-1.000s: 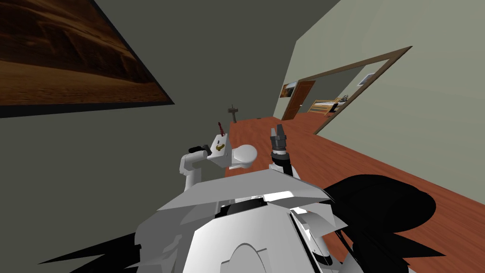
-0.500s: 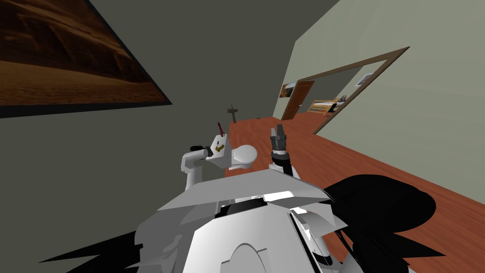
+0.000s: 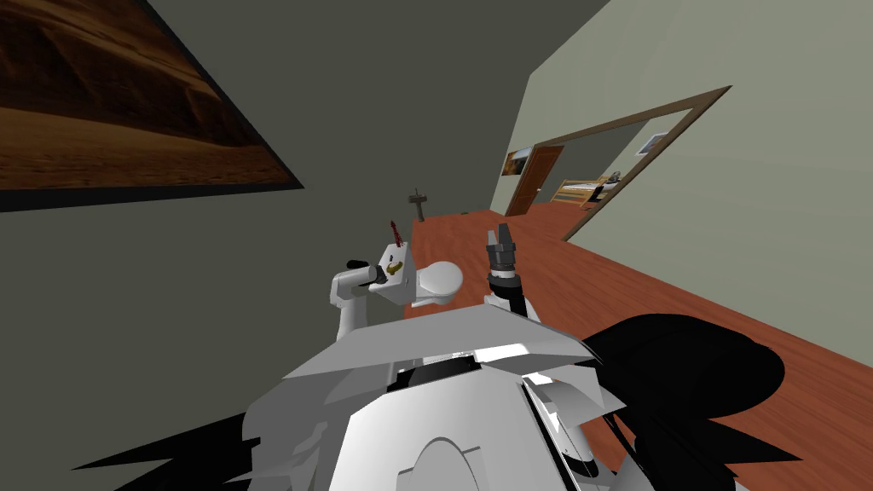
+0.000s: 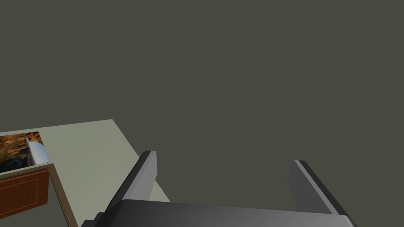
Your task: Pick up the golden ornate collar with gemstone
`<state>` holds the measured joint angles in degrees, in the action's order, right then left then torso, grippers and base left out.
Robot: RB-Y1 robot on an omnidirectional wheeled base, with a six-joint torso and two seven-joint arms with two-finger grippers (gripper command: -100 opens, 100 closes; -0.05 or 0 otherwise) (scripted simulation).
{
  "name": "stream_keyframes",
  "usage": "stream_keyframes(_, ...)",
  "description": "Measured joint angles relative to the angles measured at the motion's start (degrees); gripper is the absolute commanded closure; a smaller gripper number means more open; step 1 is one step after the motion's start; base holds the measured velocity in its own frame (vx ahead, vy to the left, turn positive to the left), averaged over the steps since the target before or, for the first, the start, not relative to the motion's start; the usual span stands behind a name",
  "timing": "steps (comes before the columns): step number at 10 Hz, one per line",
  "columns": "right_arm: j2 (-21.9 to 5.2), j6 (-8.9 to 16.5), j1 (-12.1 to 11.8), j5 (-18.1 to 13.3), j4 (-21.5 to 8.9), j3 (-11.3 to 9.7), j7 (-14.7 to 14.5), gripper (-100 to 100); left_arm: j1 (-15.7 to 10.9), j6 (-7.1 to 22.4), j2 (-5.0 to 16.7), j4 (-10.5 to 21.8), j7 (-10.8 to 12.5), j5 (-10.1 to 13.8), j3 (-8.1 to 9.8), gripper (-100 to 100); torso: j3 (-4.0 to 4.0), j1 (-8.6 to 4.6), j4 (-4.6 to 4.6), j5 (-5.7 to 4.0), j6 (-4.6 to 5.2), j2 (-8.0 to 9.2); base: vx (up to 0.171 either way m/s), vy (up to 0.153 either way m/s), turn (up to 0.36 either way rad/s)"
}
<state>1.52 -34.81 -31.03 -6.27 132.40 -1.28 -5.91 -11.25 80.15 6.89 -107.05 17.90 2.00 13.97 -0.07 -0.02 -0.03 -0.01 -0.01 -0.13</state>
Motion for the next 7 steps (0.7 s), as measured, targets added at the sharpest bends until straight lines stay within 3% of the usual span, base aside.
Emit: stream_keyframes(7,0.00,0.00,-0.01,0.00,0.00,0.00,0.00,0,-3.55,10.24,-1.29,2.17,2.00,1.87,-0.84,-100,-0.17,0.00,-0.06,0.00,0.01,-0.30,0.070,0.004,-0.029)
